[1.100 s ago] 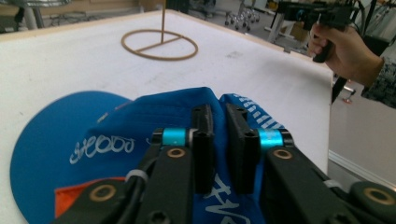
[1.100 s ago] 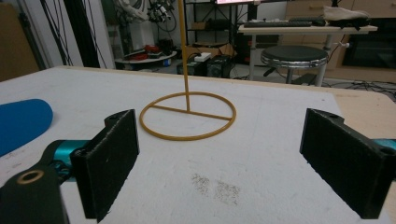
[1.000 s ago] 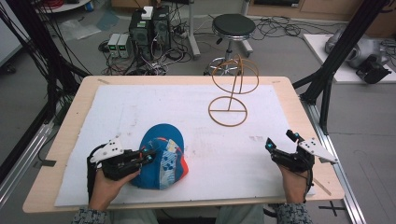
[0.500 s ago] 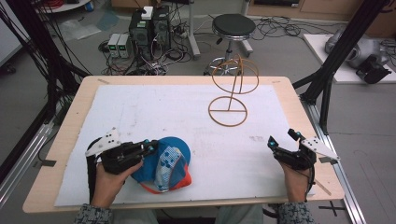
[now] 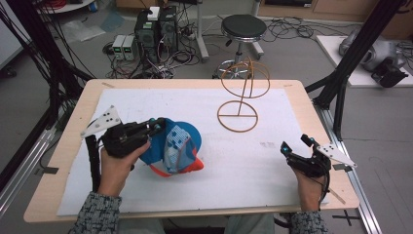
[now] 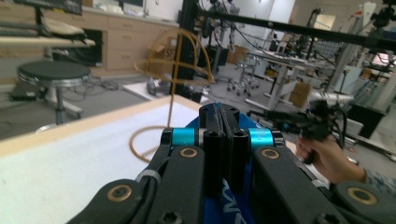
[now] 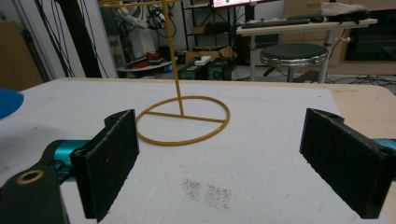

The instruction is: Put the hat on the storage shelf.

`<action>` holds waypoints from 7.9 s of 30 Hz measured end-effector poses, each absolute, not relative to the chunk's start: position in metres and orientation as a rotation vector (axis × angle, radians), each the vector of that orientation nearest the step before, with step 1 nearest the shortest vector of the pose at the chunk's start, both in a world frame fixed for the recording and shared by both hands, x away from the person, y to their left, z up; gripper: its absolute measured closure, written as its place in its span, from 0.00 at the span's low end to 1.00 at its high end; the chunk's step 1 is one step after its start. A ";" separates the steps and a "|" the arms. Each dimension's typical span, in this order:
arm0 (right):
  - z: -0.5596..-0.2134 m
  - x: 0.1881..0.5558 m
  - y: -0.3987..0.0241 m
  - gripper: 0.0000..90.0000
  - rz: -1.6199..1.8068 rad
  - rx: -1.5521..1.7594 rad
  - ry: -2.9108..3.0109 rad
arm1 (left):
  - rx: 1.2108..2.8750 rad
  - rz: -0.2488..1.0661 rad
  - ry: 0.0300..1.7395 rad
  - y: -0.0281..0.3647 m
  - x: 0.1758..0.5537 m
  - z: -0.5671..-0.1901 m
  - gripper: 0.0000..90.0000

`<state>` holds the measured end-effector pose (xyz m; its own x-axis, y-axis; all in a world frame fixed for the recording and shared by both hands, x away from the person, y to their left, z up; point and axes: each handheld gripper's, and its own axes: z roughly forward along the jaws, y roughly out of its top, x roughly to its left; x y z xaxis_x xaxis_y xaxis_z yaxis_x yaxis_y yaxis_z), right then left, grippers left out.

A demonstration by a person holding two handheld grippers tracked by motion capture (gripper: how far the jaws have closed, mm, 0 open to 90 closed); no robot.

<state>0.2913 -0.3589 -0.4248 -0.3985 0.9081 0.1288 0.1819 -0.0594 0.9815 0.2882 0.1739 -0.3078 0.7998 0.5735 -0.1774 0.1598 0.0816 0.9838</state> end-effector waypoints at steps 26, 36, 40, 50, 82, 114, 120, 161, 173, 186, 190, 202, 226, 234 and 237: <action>-0.426 0.293 -0.359 0.12 1.568 1.190 1.605 | 1.395 0.507 0.618 0.143 0.343 -0.218 0.98; -0.427 0.295 -0.360 0.12 1.582 1.198 1.609 | 1.337 0.525 0.613 0.133 0.362 -0.187 0.98; -0.428 0.296 -0.361 0.12 1.588 1.209 1.608 | 1.323 0.531 0.591 0.124 0.370 -0.176 0.98; -0.428 0.297 -0.361 0.12 1.591 1.203 1.610 | 1.262 0.528 0.576 0.102 0.391 -0.158 0.98; -0.428 0.285 -0.364 0.12 1.599 1.150 1.647 | 1.208 0.499 0.576 0.030 0.439 -0.161 0.98; -0.428 0.284 -0.364 0.12 1.601 1.151 1.651 | 1.356 0.435 0.590 0.000 0.451 -0.194 0.98; -0.429 0.285 -0.363 0.13 1.600 1.144 1.657 | 1.399 0.420 0.599 -0.005 0.453 -0.205 0.98; -0.430 0.286 -0.364 0.13 1.599 1.149 1.670 | 1.525 0.428 0.590 -0.043 0.464 -0.250 0.98; -0.430 0.286 -0.364 0.13 1.600 1.153 1.668 | 1.536 0.441 0.586 -0.046 0.464 -0.257 0.98; -0.430 0.286 -0.364 0.13 1.601 1.155 1.670 | 1.541 0.433 0.581 -0.049 0.465 -0.262 0.96; -0.430 0.287 -0.364 0.13 1.602 1.150 1.669 | 1.538 0.432 0.585 -0.048 0.466 -0.263 0.94; -0.430 0.287 -0.364 0.13 1.603 1.152 1.669 | 1.531 0.430 0.615 -0.036 0.468 -0.271 0.87; -0.430 0.287 -0.364 0.13 1.600 1.150 1.672 | 1.498 0.444 0.626 -0.023 0.466 -0.273 0.76; -0.430 0.287 -0.363 0.13 1.600 1.148 1.672 | 1.490 0.466 0.636 -0.009 0.463 -0.272 0.71; -0.430 0.287 -0.363 0.13 1.600 1.149 1.676 | 1.495 0.475 0.637 -0.001 0.461 -0.272 0.69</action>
<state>0.2868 -0.3629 -0.4303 -0.4845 0.8587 0.1669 0.2065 -0.0731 0.9757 0.4608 -0.0008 -0.2715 0.7529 0.6512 -0.0952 0.0942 0.0366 0.9949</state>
